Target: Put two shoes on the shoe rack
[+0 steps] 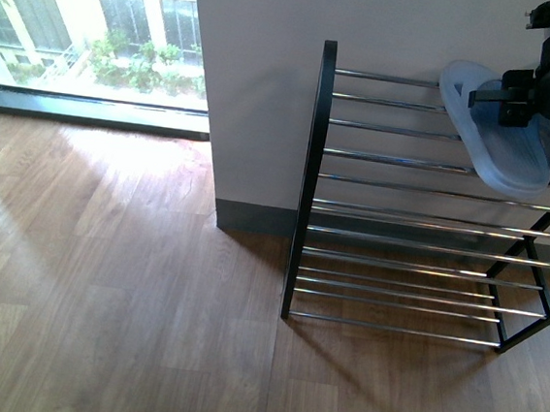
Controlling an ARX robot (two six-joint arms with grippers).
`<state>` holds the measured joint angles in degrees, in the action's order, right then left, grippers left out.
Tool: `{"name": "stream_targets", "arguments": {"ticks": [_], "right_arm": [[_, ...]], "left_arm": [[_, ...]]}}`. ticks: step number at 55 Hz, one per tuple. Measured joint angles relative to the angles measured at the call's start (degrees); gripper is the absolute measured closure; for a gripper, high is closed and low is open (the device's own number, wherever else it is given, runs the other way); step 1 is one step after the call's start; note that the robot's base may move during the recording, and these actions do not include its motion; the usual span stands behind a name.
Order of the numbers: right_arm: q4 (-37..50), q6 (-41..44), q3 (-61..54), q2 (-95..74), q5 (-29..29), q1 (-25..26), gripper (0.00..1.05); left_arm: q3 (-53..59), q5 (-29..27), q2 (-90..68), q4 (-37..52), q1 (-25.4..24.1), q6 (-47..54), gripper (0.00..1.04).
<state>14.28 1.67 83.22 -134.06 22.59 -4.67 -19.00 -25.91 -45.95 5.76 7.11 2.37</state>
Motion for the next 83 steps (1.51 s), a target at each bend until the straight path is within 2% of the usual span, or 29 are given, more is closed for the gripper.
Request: {"name": "stream_targets", "arguments": {"ticks": [9,15,22,27,31,34,46,55,70,75,76,83], "right_arm": [[0.1,-3.5,-8.0,9.1,-1.1,-0.8,0.30],[0.9,-4.3,-17.2,22.1,-0.9,-1.1,0.09],[5.2,-1.4,-24.0,33.8,-0.1,-1.3,0.10],[24.7,-1.6,-31.1,37.0,-13.4,0.2,0.24],[34.3,-1.6,-37.7,38.3,-17.9,0.6,0.34],[38.2,-1.6,-41.9,39.3,-18.5,0.7,0.41],[43.3,-1.6,-53.5,46.4,-19.6,1.6,0.71],[44.4,-1.4,-62.6,54.1,-22.4,4.2,1.03],[41.7,-1.7,-73.4,67.5,-22.5,4.6,1.03],[44.3,-1.7,-76.5,68.6,-22.4,4.7,1.03],[38.2,-1.7,-79.9,77.4,-22.6,4.7,1.03],[31.9,-1.7,-81.5,85.2,-22.6,4.7,1.03]], "left_arm": [[0.0,0.0,0.0,0.0,0.0,0.0,1.03],[0.0,0.0,0.0,0.0,0.0,0.0,1.03],[0.0,0.0,0.0,0.0,0.0,0.0,1.03],[0.0,0.0,0.0,0.0,0.0,0.0,1.03],[0.0,-0.1,0.0,0.0,0.0,0.0,1.03],[0.0,0.0,0.0,0.0,0.0,0.0,1.03],[0.0,0.0,0.0,0.0,0.0,0.0,1.03],[0.0,0.0,0.0,0.0,0.0,0.0,1.03],[0.0,0.0,0.0,0.0,0.0,0.0,1.03],[0.0,0.0,0.0,0.0,0.0,0.0,1.03],[0.0,0.0,0.0,0.0,0.0,0.0,1.03],[0.0,0.0,0.0,0.0,0.0,0.0,1.03]]}}
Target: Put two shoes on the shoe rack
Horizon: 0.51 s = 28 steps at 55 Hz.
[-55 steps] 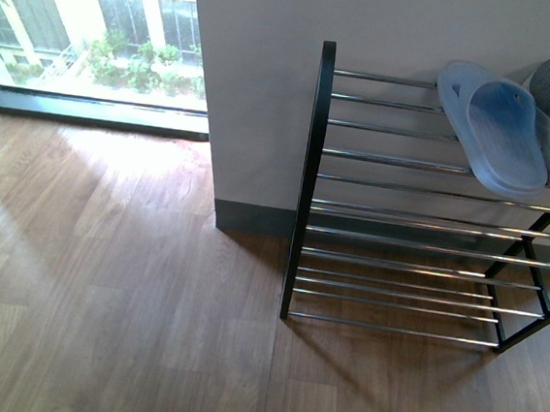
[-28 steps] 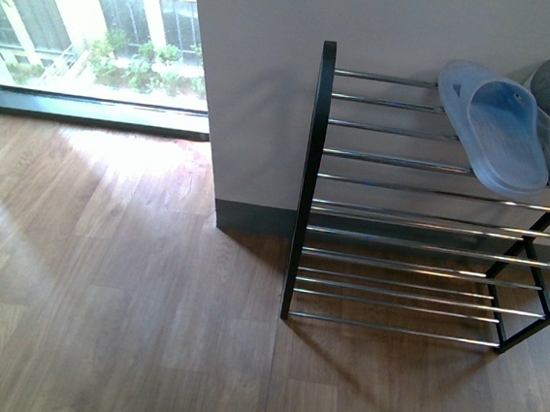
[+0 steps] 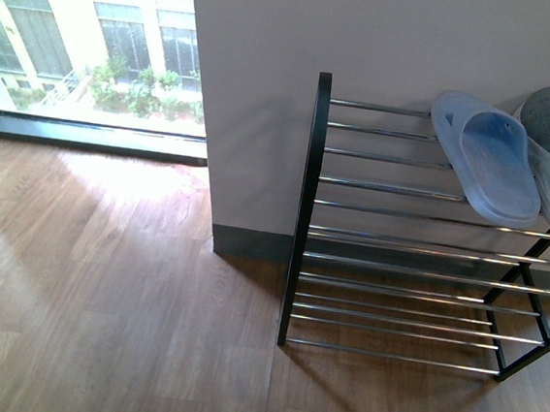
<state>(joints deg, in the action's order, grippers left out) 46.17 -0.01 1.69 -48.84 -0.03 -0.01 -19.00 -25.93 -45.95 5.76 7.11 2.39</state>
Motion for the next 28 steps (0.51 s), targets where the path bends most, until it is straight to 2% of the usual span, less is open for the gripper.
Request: {"name": "stream_targets", "arguments": {"ticks": [12,28], "right_arm": [[-10.2,0.0,-0.6,11.8,0.0,0.0,1.03],[-19.5,0.0,-0.6,21.9,0.0,0.0,1.03]], "left_arm": [[0.0,0.0,0.0,0.0,0.0,0.0,1.03],[0.0,0.0,0.0,0.0,0.0,0.0,1.03]]}}
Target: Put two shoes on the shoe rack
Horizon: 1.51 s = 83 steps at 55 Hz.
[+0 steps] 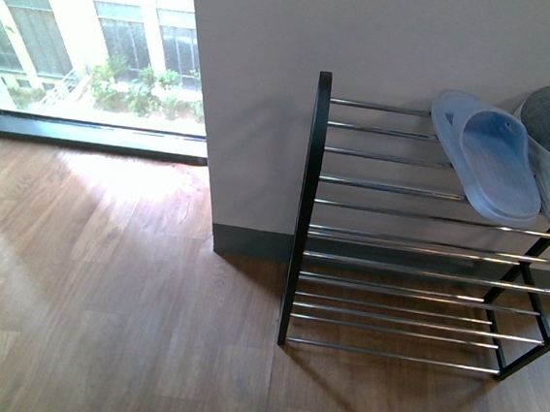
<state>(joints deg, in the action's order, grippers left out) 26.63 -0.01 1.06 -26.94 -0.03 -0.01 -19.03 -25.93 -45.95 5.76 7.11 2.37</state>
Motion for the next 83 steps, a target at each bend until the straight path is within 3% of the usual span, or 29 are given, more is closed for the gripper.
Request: {"name": "stream_targets", "arguments": {"ticks": [48,53,69,83], "right_arm": [[-16.6,0.0,0.0,16.9,0.0,0.0,1.03],[-25.6,0.0,0.0,24.2,0.1,0.0,1.03],[-26.6,0.0,0.0,26.5,0.0,0.0,1.03],[-26.6,0.0,0.0,26.6,0.0,0.0,0.57]], "left_arm": [[0.0,0.0,0.0,0.0,0.0,0.0,1.03],[0.0,0.0,0.0,0.0,0.0,0.0,1.03],[0.0,0.0,0.0,0.0,0.0,0.0,1.03],[0.0,0.0,0.0,0.0,0.0,0.0,1.03]]}}
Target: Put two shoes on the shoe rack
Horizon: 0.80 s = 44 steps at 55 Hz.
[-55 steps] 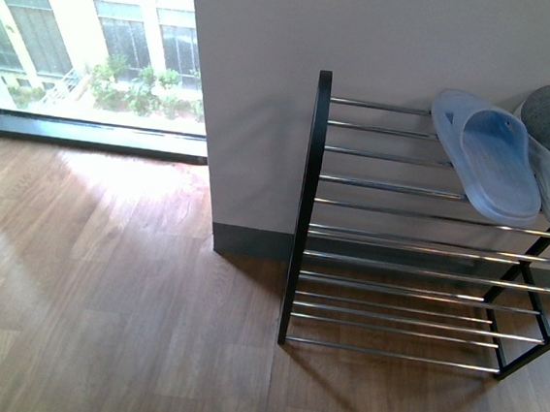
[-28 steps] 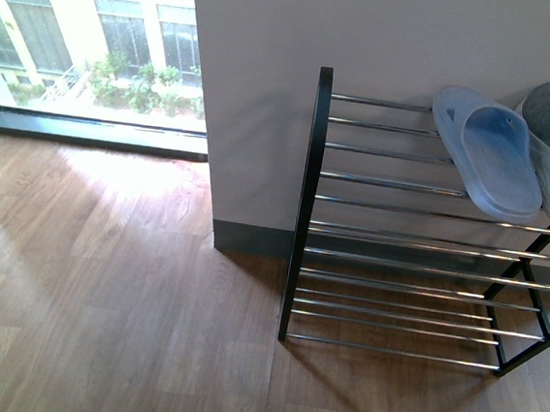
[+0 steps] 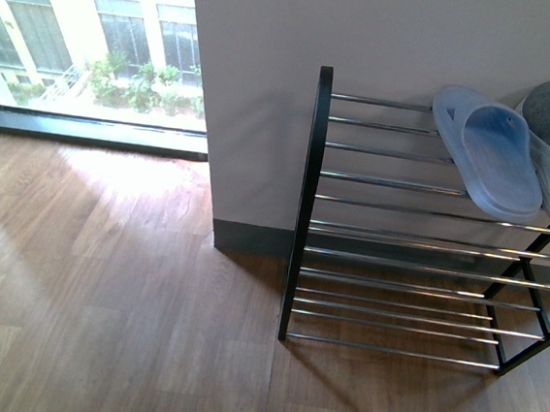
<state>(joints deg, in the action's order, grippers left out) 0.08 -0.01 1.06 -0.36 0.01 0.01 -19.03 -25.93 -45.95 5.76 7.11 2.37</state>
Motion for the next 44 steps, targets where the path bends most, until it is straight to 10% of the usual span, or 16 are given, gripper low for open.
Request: {"name": "stream_targets", "arguments": {"ticks": [15,25,44], "right_arm": [[0.0,0.0,0.0,0.0,-0.2,0.0,0.08],[-0.1,0.0,0.0,0.1,0.1,0.0,0.09],[-0.1,0.0,0.0,0.1,0.1,0.0,0.09]], "left_arm": [[0.0,-0.2,0.0,0.0,-0.1,0.0,1.03],[-9.9,19.3,-15.0,8.9,3.9,-1.7,1.03],[-51.4,17.7,-60.4,-2.0,16.0,-7.5,1.03]]}}
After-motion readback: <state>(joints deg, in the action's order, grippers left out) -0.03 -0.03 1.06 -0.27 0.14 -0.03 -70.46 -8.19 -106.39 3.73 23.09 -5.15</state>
